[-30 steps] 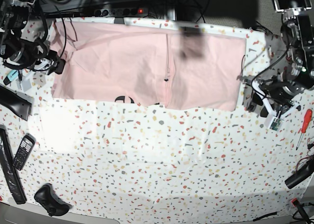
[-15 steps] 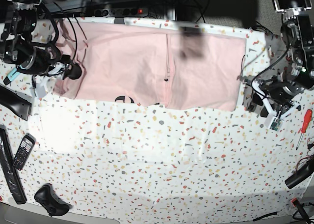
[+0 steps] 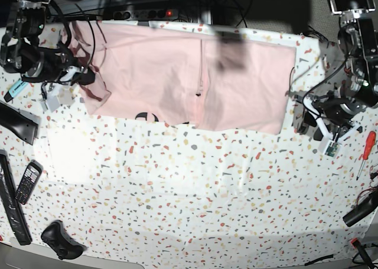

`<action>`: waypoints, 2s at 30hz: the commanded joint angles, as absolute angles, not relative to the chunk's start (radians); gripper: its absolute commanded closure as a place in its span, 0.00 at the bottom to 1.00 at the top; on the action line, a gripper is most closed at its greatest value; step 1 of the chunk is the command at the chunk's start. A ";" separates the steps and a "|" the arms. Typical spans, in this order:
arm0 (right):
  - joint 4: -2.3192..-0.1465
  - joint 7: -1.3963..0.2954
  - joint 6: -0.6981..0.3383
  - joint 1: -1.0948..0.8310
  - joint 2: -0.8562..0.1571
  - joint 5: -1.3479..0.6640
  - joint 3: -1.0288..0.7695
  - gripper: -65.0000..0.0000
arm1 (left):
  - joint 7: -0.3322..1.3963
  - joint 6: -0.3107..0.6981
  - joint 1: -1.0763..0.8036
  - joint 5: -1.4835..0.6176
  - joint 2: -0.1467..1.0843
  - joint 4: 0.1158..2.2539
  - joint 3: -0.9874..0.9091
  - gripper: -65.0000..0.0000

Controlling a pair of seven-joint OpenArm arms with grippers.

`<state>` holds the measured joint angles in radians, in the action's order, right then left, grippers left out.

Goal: Fold the T-shirt properly
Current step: 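Grasp the strip's other end with the right gripper, then fold the held end with the right gripper over onto the shirt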

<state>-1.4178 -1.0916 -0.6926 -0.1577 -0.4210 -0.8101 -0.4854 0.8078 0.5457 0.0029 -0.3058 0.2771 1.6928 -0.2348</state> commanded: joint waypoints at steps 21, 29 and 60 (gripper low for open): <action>-1.974 -1.127 -0.698 -0.171 -0.184 -1.136 -0.577 1.00 | 0.784 0.545 0.016 -0.315 0.286 1.710 -0.239 0.60; -2.029 -1.122 -0.698 -0.145 -0.006 -1.030 -0.290 1.00 | 0.784 0.545 0.012 -0.315 0.286 1.709 -0.239 0.60; -1.783 -0.746 -0.633 -0.071 0.157 -0.670 0.403 0.71 | 0.761 0.545 -0.039 -0.314 0.286 1.708 -0.239 0.60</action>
<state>-1.7649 -0.7753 -0.6235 -0.0895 0.1440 -0.6357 0.4034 0.7845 0.5457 -0.0517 -0.3061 0.2771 1.6928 -0.2348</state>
